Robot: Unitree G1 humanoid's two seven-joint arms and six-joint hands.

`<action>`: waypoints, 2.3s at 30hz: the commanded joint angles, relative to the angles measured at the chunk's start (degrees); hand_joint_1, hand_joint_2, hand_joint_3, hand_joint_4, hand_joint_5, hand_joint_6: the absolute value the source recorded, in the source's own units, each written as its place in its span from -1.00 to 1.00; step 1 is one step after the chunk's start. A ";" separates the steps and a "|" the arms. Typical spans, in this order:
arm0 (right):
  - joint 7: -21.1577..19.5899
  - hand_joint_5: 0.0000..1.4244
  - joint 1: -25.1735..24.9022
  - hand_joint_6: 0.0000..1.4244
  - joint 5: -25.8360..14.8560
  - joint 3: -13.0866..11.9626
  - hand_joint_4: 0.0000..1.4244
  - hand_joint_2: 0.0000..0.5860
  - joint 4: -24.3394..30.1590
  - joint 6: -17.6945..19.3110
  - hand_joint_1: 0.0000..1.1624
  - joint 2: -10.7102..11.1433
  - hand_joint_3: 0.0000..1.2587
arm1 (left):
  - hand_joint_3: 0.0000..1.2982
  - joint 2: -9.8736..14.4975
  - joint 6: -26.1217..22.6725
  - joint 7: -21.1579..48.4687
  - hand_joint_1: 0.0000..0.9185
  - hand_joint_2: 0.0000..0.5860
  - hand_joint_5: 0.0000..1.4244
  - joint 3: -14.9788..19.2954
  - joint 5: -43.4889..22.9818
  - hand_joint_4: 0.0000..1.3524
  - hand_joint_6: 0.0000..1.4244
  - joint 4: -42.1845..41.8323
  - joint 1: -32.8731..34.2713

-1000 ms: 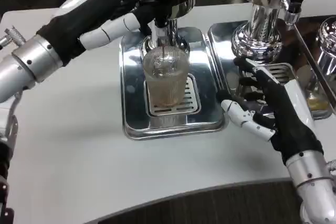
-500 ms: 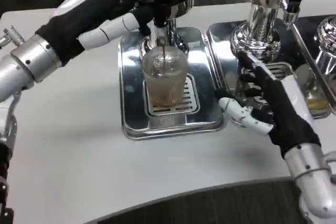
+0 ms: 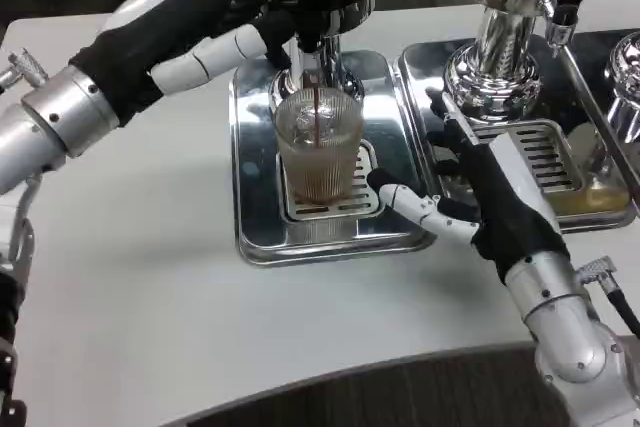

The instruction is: Grasp the cup under the faucet to collect the drink, then remove the cup.

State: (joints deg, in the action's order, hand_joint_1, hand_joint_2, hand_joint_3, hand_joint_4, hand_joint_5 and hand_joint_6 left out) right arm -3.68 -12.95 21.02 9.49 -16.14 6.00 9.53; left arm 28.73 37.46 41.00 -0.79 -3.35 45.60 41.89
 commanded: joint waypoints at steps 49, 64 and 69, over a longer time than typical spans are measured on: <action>-4.82 -0.92 -18.05 -0.74 -1.70 2.42 -1.00 -0.39 -29.10 11.96 -0.02 -7.94 -1.00 | -0.59 0.10 -2.01 2.32 -0.94 -0.65 -0.61 0.18 -1.31 -0.65 -0.22 -5.22 -2.16; -7.00 -0.85 -21.16 -0.60 -0.15 3.49 -1.00 -0.49 -33.87 10.58 0.30 -9.15 -1.00 | -0.56 0.12 -2.79 2.04 -0.89 -0.59 -0.60 0.46 -1.45 -0.64 -0.22 -6.57 -3.00; -7.28 -0.83 -22.09 -0.57 -0.74 3.22 -1.00 -0.50 -35.65 10.90 0.31 -10.09 -1.00 | -0.56 0.20 -3.09 2.06 -0.90 -0.58 -0.60 0.58 -1.48 -0.64 -0.22 -6.89 -3.15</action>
State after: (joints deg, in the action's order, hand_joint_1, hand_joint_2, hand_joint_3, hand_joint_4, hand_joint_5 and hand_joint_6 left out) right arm -10.73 -33.92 20.80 12.71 -50.34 17.02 0.32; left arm 28.93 33.88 41.59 -0.10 -4.08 40.42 39.82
